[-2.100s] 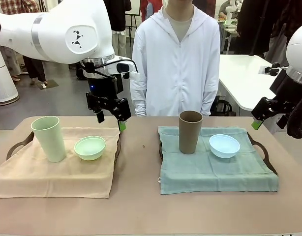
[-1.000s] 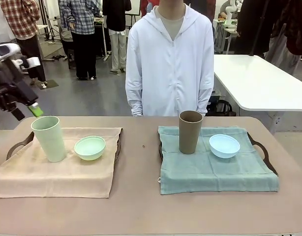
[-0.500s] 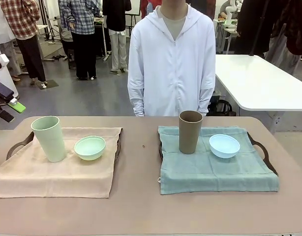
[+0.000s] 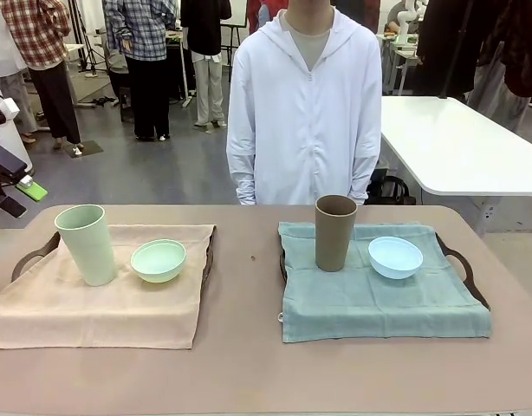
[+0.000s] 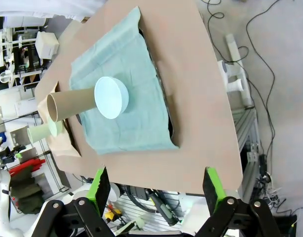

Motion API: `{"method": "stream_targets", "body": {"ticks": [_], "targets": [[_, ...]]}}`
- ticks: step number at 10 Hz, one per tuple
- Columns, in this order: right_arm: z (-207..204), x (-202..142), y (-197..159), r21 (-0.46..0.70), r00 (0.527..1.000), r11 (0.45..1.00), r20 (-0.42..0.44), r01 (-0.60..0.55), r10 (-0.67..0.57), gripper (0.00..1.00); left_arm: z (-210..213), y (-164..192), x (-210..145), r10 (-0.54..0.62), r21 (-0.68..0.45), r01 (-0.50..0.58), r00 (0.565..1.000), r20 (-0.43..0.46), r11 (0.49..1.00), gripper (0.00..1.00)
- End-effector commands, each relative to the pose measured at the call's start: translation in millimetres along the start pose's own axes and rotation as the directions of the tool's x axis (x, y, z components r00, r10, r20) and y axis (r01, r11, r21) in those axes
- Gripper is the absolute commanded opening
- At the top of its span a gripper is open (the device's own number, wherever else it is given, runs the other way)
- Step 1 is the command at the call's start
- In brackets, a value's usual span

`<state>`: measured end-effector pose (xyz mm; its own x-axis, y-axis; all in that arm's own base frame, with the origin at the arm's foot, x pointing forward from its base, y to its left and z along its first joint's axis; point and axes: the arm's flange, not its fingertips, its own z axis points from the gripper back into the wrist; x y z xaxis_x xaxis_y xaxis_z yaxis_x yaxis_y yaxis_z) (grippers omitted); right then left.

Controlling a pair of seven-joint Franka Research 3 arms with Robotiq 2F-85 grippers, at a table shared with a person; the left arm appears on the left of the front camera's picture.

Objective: Set up a tray with a mat and arrange the tableware.
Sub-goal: Place the Picnic Bowl and Reusable plastic cup back onto the Handle tray in front of the human's position.

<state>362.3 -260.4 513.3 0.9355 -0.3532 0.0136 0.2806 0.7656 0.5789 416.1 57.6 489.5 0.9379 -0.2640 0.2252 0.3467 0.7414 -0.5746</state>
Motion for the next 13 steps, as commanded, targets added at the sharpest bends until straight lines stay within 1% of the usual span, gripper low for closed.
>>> {"method": "stream_targets", "body": {"ticks": [1,2,3,4,5,7,8,9,10,12,13], "targets": [[1,-17,-10,0.015,1.0,1.0,0.016,-0.007,0.006,0.97,2,-2,-12,0.005,0.006,-0.004,1.0,-0.028,1.0,1.0],[5,-36,-27,0.044,1.0,0.999,0.011,-0.002,0.002,0.97,6,-2,-32,0.007,-0.01,-0.007,0.999,-0.053,1.0,1.0],[7,-52,-46,0.067,1.0,0.998,0.002,-0.012,0.012,0.97,10,2,-49,0.0,-0.021,-0.001,0.999,-0.054,1.0,1.0],[6,-65,-68,0.1,0.999,0.995,-0.041,-0.01,0.015,0.97,16,10,-65,-0.001,-0.059,-0.001,0.999,-0.044,0.998,1.0],[6,-70,-83,0.131,0.997,0.991,-0.074,-0.005,0.015,0.97,24,20,-71,0.001,-0.1,-0.004,0.999,-0.037,0.995,1.0],[16,-69,-110,0.248,0.991,0.968,-0.134,0.03,0.003,0.97,53,52,-79,0.009,-0.254,-0.003,1.0,0.024,0.967,1.0],[26,-62,-128,0.332,0.989,0.942,-0.145,0.05,-0.002,0.97,66,79,-81,0.023,-0.346,-0.001,0.998,0.058,0.938,1.0],[35,-60,-143,0.416,0.988,0.907,-0.154,0.067,-0.002,0.97,79,99,-90,0.043,-0.405,-0.003,0.995,0.091,0.914,1.0],[43,-59,-155,0.496,0.988,0.865,-0.152,0.078,-0.002,0.97,92,115,-96,0.064,-0.451,-0.001,0.99,0.125,0.892,1.0],[52,-58,-171,0.614,0.991,0.786,-0.132,0.076,0.007,0.97,104,144,-102,0.121,-0.517,-0.008,0.975,0.185,0.856,1.0],[50,-58,-171,0.633,0.992,0.77,-0.129,0.074,0.011,0.97,107,150,-105,0.143,-0.536,-0.012,0.968,0.204,0.844,1.0]]}}
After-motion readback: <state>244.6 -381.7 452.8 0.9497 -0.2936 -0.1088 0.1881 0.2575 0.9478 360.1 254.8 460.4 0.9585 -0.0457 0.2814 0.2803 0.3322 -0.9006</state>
